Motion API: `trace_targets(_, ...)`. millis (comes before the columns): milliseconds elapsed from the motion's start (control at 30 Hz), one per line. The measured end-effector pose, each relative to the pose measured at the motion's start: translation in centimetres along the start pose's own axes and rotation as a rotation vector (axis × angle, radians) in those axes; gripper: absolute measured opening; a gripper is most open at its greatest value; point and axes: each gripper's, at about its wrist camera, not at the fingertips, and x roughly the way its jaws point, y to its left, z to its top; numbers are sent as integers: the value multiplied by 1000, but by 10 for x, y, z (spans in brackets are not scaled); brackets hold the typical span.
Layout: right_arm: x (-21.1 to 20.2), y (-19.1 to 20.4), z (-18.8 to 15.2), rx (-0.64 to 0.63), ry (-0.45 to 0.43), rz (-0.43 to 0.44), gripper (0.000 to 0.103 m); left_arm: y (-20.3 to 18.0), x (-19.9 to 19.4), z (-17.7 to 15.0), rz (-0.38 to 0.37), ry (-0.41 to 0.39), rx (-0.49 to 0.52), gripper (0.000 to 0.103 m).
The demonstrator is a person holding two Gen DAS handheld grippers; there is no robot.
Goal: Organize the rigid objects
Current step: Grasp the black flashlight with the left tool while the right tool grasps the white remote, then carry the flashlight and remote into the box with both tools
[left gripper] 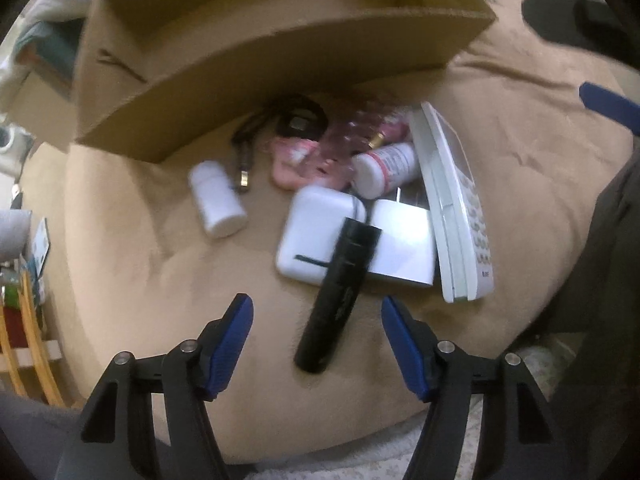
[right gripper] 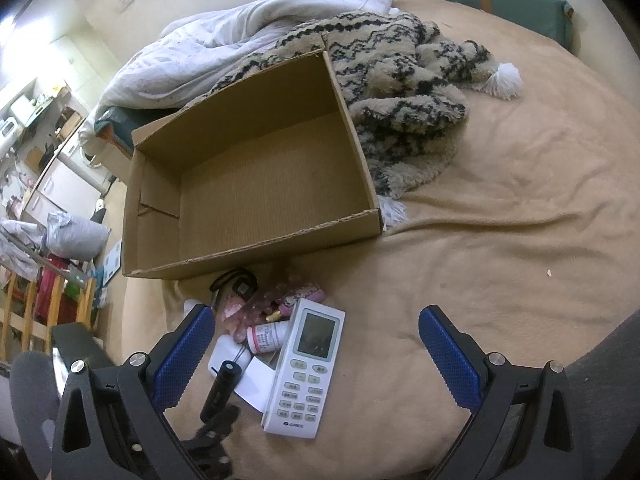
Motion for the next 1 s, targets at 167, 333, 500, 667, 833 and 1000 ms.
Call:
trace_targets(167, 0, 1, 0, -10, 0, -7, 103, -6, 11, 6, 1, 19, 35, 20)
trace_targets(333, 1, 1, 0, -14, 2, -9, 103, 11, -3, 7, -21, -26, -26, 17)
trace_targets(500, 4, -5, 1, 13, 26, 12, 103, 46, -27, 2, -33, -101, -149, 17)
trace_targets(667, 28, -19, 1, 108, 166, 81, 103, 80, -42, -3, -29, -172, -318, 17)
trace_targets(833, 65, -30, -11, 226, 335, 144, 79, 109, -63, -14, -5, -228, -453, 17)
trace_targets(1000, 93, -22, -27, 230, 442, 149, 61, 114, -68, -7, 52, -270, -494, 17)
